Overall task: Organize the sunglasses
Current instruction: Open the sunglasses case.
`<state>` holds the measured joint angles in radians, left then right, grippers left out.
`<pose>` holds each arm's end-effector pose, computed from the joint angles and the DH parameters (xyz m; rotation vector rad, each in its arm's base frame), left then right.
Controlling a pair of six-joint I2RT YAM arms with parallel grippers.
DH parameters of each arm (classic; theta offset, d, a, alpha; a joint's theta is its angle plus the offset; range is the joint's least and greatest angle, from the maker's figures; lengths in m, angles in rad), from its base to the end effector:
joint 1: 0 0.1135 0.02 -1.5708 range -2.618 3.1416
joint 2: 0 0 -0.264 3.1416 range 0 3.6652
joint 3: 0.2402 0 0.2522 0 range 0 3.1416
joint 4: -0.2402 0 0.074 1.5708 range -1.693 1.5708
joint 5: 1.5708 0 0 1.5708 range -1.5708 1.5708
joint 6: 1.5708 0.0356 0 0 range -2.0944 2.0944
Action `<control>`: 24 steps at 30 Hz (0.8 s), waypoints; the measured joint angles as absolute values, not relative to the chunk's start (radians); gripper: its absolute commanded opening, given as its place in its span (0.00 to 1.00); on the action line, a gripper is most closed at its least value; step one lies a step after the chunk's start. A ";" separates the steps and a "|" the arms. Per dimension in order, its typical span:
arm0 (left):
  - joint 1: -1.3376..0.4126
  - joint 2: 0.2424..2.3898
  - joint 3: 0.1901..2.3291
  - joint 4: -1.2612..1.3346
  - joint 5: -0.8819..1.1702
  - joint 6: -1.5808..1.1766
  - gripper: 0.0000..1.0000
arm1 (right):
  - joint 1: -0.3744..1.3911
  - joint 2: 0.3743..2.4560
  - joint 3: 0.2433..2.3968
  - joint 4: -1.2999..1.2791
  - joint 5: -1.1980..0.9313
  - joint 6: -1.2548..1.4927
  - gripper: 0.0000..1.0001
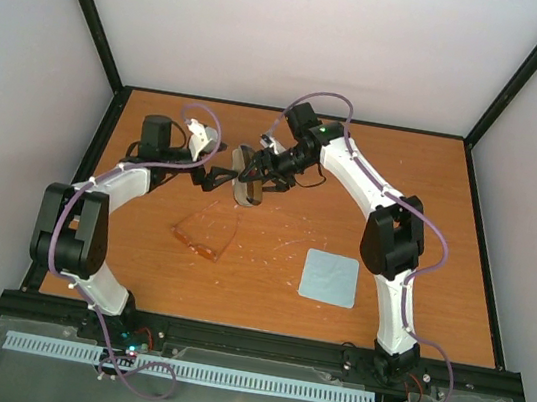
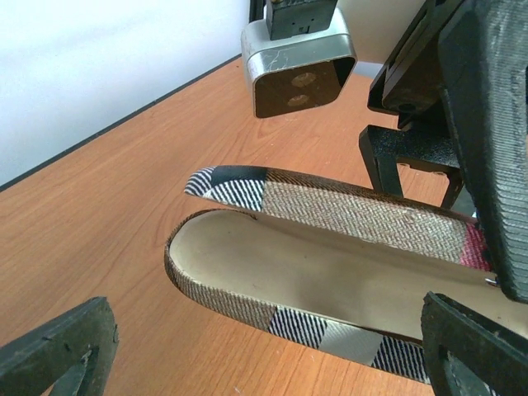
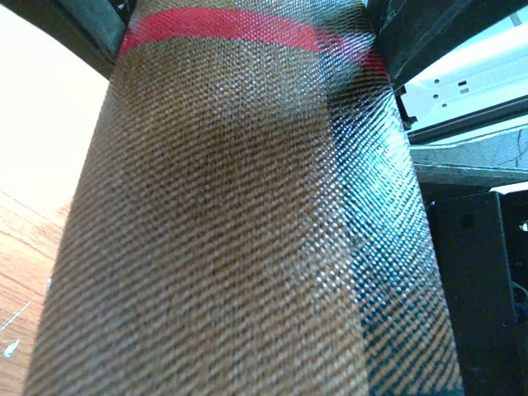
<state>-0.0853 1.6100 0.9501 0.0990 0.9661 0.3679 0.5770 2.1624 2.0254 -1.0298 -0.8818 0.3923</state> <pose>0.3367 -0.0582 0.2244 0.9584 1.7184 -0.8342 0.3672 0.2718 0.2698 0.5134 -2.6884 -1.3974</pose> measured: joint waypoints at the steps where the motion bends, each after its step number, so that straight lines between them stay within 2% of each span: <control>1: -0.085 1.609 0.946 0.105 0.965 0.372 0.99 | 0.577 2.162 2.025 -1.030 -0.882 0.394 0.31; 24: -0.098 1.605 0.944 0.072 0.906 0.481 0.98 | 0.577 2.160 1.989 -0.991 -0.878 0.451 0.29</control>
<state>-0.0982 1.6047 0.9436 0.0723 0.9058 0.4808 0.5770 2.1605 1.9888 -0.9913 -0.8783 0.4511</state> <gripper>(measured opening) 0.984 0.620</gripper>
